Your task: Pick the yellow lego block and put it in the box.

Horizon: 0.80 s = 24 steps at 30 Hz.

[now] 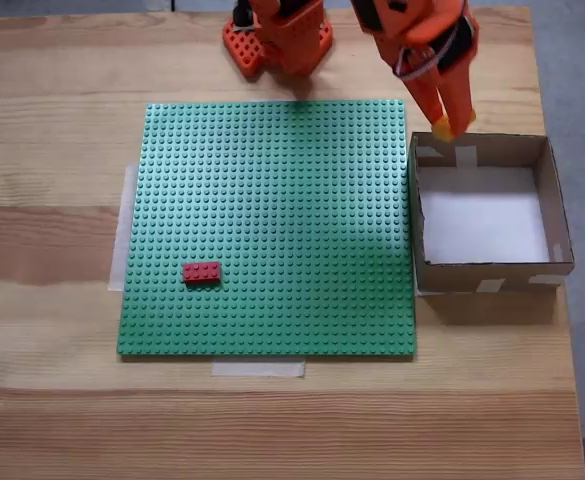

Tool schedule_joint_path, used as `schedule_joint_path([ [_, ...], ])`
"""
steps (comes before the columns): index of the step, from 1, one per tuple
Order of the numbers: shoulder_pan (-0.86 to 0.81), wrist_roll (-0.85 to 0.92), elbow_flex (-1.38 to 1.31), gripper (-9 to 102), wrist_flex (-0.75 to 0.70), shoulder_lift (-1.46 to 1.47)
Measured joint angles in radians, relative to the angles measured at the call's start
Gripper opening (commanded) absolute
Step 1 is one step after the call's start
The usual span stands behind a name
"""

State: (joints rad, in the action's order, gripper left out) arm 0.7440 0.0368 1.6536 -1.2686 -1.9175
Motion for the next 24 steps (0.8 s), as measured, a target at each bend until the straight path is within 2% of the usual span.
schedule_joint_path([
  [24, 0.035, -0.081, -0.43, -1, 0.009, 0.526],
])
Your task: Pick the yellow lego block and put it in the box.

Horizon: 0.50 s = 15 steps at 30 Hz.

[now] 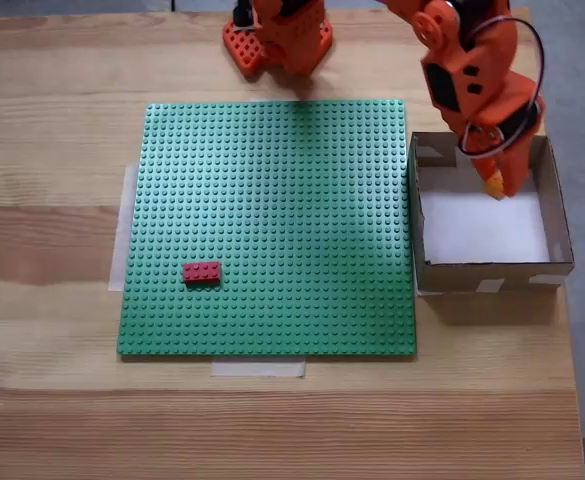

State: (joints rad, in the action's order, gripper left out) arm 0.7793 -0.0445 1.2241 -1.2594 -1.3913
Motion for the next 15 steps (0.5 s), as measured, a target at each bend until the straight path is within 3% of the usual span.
schedule_joint_path([
  [15, -0.04, 0.0, -0.124, -1, 0.035, 0.179],
])
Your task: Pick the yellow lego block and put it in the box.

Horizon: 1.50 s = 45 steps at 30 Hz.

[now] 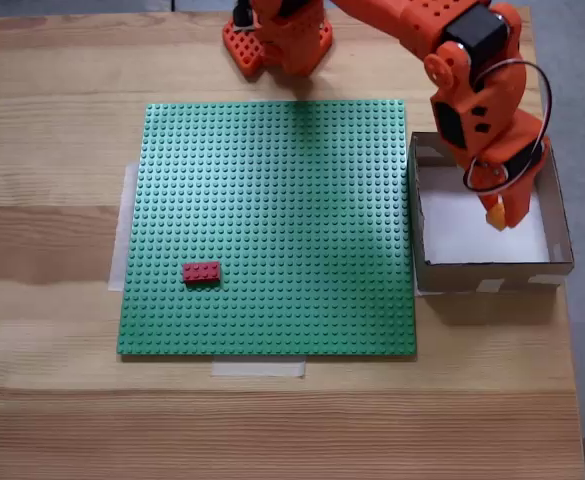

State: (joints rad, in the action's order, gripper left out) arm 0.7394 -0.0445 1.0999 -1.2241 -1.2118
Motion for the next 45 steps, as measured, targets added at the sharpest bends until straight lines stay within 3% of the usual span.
schedule_joint_path([
  [24, -0.098, -0.015, -0.017, -1, 0.035, 0.06],
  [45, -0.103, -0.058, -0.057, -1, -0.051, 0.06],
])
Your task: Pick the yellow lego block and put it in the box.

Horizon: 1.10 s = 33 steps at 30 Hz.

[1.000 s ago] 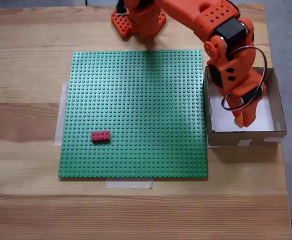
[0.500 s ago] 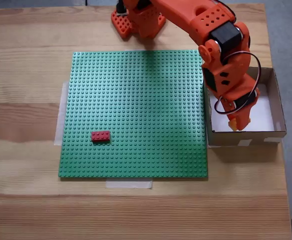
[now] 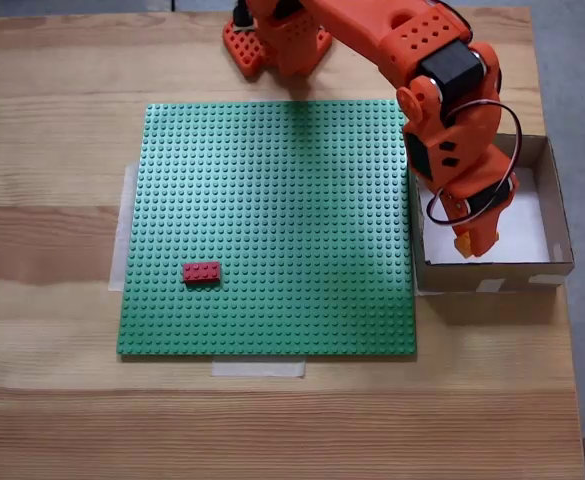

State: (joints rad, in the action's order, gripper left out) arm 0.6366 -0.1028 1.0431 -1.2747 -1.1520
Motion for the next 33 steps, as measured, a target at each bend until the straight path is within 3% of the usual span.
schedule_joint_path([
  [13, 0.072, -0.104, -0.066, -1, -0.187, 0.0],
  [22, 0.195, -0.037, -0.08, -1, -0.238, 0.0],
  [27, 0.241, -0.031, -0.075, -1, -0.209, 0.0],
  [33, 0.213, -0.023, 0.061, -1, -0.06, 0.0],
])
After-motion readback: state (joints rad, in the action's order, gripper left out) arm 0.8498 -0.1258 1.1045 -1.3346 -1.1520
